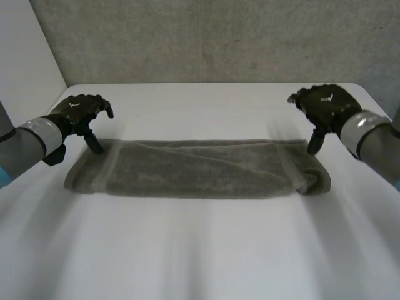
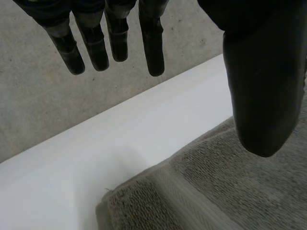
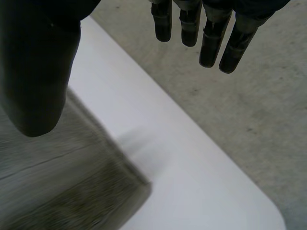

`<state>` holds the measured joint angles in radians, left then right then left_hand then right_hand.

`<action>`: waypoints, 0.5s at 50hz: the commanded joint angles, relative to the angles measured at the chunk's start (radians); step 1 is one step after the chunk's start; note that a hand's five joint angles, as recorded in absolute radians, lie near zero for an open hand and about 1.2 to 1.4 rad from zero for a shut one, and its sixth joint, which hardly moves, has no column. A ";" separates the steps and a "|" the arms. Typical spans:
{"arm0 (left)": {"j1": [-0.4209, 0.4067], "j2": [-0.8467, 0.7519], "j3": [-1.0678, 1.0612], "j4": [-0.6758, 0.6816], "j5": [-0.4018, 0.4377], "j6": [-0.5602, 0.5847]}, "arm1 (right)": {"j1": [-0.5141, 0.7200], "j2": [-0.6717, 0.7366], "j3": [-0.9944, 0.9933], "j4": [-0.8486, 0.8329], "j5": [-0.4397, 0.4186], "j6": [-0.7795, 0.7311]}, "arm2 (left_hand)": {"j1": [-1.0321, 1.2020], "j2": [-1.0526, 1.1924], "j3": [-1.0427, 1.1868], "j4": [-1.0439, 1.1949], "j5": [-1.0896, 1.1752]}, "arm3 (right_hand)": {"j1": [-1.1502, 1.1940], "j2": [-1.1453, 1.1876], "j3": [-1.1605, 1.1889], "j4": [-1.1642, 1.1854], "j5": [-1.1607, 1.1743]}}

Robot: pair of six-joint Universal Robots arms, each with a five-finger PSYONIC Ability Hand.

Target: Fold the towel.

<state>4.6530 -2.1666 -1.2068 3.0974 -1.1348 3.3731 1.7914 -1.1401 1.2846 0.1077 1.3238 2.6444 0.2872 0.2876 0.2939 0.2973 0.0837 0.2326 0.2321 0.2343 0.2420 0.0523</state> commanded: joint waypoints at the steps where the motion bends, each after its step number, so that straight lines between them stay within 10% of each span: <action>1: 0.009 0.060 -0.100 -0.002 0.004 0.003 | -0.010 -0.086 0.200 -0.026 -0.035 -0.012 | -0.044 -0.045 -0.051 -0.054 -0.015 | -0.058 -0.058 -0.060 -0.067 -0.052; 25: 0.004 0.200 -0.344 0.017 0.104 0.000 | -0.138 0.109 0.297 -0.169 -0.072 -0.190 | -0.033 -0.033 -0.039 -0.043 -0.004 | 0.378 0.378 0.376 0.368 0.384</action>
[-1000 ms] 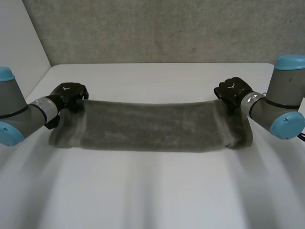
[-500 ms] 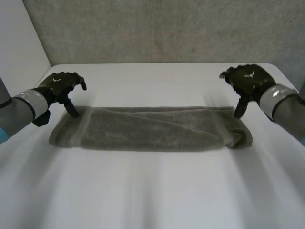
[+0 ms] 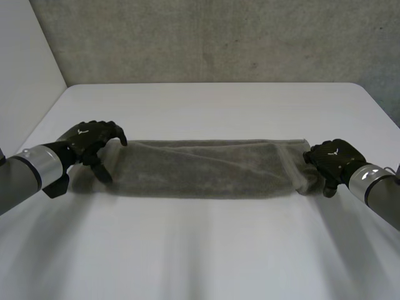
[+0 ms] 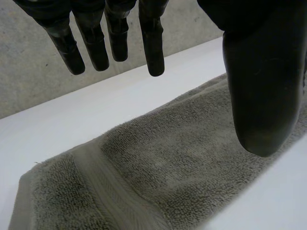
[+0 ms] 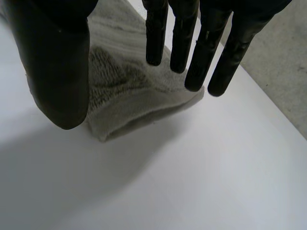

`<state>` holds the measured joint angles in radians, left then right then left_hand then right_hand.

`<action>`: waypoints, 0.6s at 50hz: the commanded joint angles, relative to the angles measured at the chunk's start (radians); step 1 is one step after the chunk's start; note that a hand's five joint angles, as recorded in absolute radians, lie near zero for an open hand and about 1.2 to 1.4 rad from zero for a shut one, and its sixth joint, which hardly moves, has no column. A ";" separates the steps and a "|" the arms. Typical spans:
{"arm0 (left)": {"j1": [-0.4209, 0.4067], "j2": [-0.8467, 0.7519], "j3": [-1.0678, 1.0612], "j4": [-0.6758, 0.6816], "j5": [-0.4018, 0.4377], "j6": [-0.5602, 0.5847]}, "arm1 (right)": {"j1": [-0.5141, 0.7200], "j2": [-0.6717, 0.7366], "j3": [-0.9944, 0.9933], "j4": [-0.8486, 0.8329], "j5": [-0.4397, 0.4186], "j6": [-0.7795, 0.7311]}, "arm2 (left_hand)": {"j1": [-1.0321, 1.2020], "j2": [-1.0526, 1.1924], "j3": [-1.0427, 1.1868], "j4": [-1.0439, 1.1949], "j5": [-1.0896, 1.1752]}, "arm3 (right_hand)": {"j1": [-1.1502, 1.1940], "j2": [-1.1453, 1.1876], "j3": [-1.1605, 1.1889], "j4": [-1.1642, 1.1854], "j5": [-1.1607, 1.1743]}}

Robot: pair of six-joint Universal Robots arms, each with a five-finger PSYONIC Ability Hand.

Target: Fold the towel.

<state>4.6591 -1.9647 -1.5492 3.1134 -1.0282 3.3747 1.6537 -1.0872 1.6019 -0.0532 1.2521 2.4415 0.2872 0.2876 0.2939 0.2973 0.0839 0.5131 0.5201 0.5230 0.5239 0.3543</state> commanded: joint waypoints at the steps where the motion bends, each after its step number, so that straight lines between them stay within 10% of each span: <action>1: -0.002 -0.002 -0.002 0.001 -0.003 -0.001 | 0.000 0.056 -0.020 -0.008 0.000 0.013 | -0.033 -0.033 -0.039 -0.043 -0.004 | 0.097 0.090 0.087 0.087 0.082; 9: -0.008 -0.002 0.000 0.001 -0.003 -0.003 | 0.000 0.095 -0.030 -0.013 0.001 0.014 | -0.033 -0.033 -0.039 -0.043 -0.004 | 0.276 0.270 0.267 0.266 0.261; 15: -0.013 -0.003 -0.002 0.002 -0.003 -0.005 | -0.008 0.116 -0.051 -0.014 0.001 0.016 | -0.035 -0.036 -0.042 -0.046 -0.007 | 0.882 0.875 0.872 0.871 0.866; 30: 0.006 -0.002 -0.011 0.002 0.000 -0.005 | -0.339 0.030 -0.198 0.033 -0.049 0.004 | -0.038 -0.039 -0.045 -0.049 -0.010 | 0.883 0.876 0.873 0.872 0.867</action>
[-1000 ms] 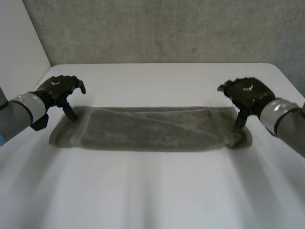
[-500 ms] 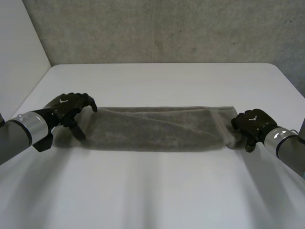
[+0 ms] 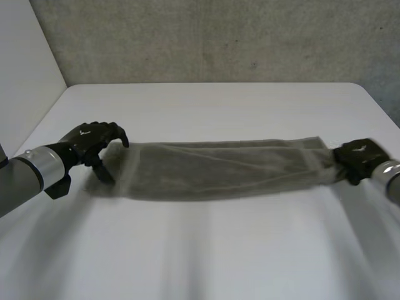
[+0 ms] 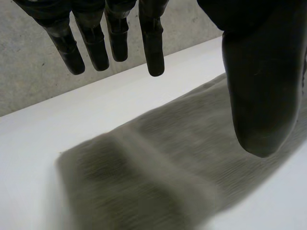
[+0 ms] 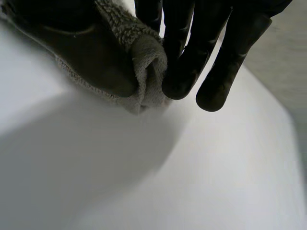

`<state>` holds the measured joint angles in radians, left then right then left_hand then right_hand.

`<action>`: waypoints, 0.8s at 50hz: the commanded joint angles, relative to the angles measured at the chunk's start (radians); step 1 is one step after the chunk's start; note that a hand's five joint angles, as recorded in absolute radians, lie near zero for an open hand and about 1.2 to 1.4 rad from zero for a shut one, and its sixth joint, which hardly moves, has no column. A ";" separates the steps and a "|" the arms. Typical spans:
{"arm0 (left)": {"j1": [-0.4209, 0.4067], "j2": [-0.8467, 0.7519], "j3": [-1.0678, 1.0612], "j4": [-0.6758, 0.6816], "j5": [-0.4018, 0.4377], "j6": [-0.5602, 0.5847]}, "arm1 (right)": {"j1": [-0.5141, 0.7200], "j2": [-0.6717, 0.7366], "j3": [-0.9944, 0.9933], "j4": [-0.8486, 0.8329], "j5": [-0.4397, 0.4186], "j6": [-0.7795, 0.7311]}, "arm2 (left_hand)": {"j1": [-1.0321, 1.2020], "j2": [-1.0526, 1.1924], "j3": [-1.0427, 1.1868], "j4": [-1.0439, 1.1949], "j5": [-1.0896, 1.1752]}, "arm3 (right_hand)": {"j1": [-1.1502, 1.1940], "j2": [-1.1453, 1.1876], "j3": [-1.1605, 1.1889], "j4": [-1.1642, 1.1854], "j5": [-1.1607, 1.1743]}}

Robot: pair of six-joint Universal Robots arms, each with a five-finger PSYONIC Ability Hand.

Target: Fold the towel.

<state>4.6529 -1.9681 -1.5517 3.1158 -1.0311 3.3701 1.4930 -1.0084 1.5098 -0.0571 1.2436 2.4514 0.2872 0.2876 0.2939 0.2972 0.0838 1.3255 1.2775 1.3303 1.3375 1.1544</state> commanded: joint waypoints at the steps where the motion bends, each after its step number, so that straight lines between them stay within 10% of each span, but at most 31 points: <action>1: 0.012 0.002 -0.008 0.000 0.003 0.000 | -0.178 -0.048 -0.106 0.037 -0.041 -0.006 | -0.038 -0.039 -0.045 -0.048 -0.010 | 0.071 0.119 0.066 0.059 0.067; 11: 0.023 0.002 -0.013 0.000 0.005 0.002 | -0.094 -0.107 -0.385 0.310 -0.088 0.109 | -0.038 -0.039 -0.045 -0.048 -0.010 | 0.071 0.119 0.066 0.059 0.067; 25: 0.012 0.009 -0.016 0.000 0.002 -0.001 | 0.671 0.028 -0.536 0.290 0.020 0.235 | -0.038 -0.039 -0.045 -0.048 -0.010 | 0.071 0.119 0.066 0.059 0.067; 27: 0.015 0.009 -0.018 0.000 0.002 -0.001 | 0.757 0.118 -0.572 0.283 0.120 0.225 | -0.038 -0.039 -0.045 -0.048 -0.010 | -0.917 -0.869 -0.922 -0.929 -0.921; 29: 0.015 0.009 -0.018 0.000 0.002 -0.001 | 0.768 0.151 -0.582 0.281 0.172 0.216 | -0.041 -0.042 -0.048 -0.051 -0.013 | -1.151 -1.103 -1.156 -1.163 -1.154; 40: 0.023 0.009 -0.047 0.003 0.008 0.000 | 0.678 0.052 -0.325 0.263 0.251 0.172 | -0.047 -0.048 -0.054 -0.057 -0.018 | -1.151 -1.103 -1.156 -1.163 -1.154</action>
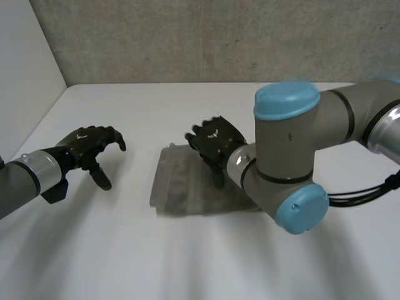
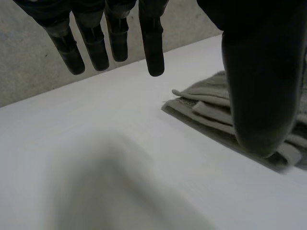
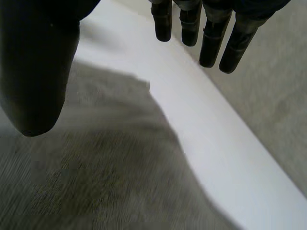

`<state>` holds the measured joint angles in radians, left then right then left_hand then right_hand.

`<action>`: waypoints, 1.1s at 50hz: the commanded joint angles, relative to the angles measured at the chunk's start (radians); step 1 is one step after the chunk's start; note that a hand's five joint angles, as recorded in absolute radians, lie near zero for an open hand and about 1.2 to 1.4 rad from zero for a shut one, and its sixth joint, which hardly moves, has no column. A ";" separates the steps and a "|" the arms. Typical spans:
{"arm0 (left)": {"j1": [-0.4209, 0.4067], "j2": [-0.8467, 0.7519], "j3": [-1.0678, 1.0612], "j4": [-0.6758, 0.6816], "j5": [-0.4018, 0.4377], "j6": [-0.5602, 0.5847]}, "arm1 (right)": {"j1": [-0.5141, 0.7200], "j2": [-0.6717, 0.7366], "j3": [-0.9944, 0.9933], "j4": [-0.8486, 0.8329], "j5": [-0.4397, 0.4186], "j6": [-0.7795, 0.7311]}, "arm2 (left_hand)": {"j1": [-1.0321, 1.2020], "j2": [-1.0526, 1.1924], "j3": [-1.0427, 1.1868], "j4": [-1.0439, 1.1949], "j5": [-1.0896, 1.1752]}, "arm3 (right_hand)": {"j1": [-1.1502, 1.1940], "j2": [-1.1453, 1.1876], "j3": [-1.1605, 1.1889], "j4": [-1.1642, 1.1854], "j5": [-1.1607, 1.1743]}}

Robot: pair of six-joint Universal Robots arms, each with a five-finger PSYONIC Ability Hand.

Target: Fold the towel.

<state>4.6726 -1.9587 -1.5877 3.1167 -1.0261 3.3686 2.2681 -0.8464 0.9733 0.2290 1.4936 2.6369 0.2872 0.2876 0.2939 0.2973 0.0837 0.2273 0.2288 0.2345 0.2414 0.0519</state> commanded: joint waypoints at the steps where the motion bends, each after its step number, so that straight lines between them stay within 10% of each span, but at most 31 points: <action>1: 0.003 0.000 -0.011 0.002 0.003 0.002 | -0.098 -0.111 0.212 -0.023 0.000 -0.014 | -0.047 -0.048 -0.054 -0.057 -0.018 | -0.053 -0.054 -0.060 -0.067 -0.052; 17: -0.009 -0.002 -0.015 0.019 0.001 0.002 | -0.375 -0.255 0.644 -0.230 -0.154 -0.028 | -0.047 -0.048 -0.054 -0.057 -0.018 | 0.172 0.170 0.165 0.158 0.173; 30: -0.011 0.000 -0.026 0.020 0.001 0.002 | -0.387 -0.229 0.682 -0.296 -0.151 -0.031 | -0.047 -0.048 -0.054 -0.057 -0.018 | 1.168 1.166 1.161 1.154 1.169; 34: -0.011 0.001 -0.023 0.020 0.001 0.002 | -0.392 -0.253 0.657 -0.284 -0.151 -0.032 | -0.047 -0.048 -0.054 -0.057 -0.018 | 1.169 1.167 1.162 1.155 1.170; 44: -0.014 0.031 -0.008 0.020 0.000 -0.003 | -0.240 -0.293 0.380 -0.178 -0.191 -0.046 | -0.050 -0.051 -0.057 -0.060 -0.021 | 1.169 1.167 1.162 1.155 1.170; 55: -0.049 0.067 0.037 0.042 0.000 -0.130 | 0.079 0.052 -0.053 0.003 -0.208 -0.054 | -0.047 -0.048 -0.054 -0.057 -0.018 | 1.169 1.167 1.162 1.155 1.170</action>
<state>4.6339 -1.9057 -1.5660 3.1411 -1.0263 3.3003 2.2449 -0.9471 1.0728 0.1888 1.2833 2.5833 0.2872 0.2851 0.2939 0.2973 0.0829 1.3110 1.2425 1.3309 1.3376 1.1514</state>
